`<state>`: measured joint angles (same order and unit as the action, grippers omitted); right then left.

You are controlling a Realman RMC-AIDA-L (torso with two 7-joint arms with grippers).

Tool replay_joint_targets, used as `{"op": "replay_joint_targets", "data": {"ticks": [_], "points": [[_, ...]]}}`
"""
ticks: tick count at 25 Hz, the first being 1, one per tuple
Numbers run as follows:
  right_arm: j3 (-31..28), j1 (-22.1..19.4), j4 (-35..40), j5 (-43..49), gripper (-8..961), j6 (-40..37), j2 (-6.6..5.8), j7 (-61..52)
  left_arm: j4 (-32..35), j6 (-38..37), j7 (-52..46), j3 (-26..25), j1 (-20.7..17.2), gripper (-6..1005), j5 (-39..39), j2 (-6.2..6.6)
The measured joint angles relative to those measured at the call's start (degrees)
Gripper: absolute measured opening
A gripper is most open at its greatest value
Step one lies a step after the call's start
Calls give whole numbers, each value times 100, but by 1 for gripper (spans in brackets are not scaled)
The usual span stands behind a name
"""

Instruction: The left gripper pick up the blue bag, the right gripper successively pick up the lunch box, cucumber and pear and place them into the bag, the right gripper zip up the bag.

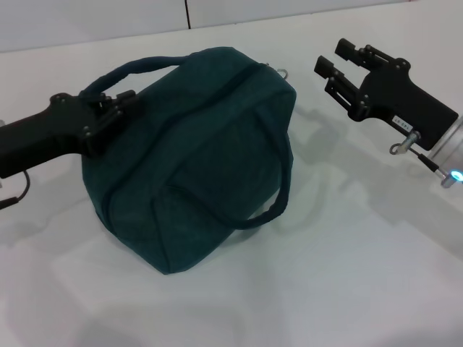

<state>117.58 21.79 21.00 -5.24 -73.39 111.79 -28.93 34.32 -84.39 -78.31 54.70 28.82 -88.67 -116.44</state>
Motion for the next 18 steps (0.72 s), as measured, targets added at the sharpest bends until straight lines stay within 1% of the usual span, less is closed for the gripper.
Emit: {"op": "replay_joint_targets", "data": {"ticks": [3,7,12,18], "points": [[8,165,-133,22,427,267,-23,1,-21,-1,0,2,75,70,-10,-9],[11,364,-310,213,425,499,35,6,-24,-3,0,5,103,69,-18,-19],[-5,503,-275,622,416,818,52,16,-16,-7,0,5,106,69,-19,-24],[-8,610,-265,704,393,900,53,140,-6,-7,0,5,107,69,-19,-35]]}}
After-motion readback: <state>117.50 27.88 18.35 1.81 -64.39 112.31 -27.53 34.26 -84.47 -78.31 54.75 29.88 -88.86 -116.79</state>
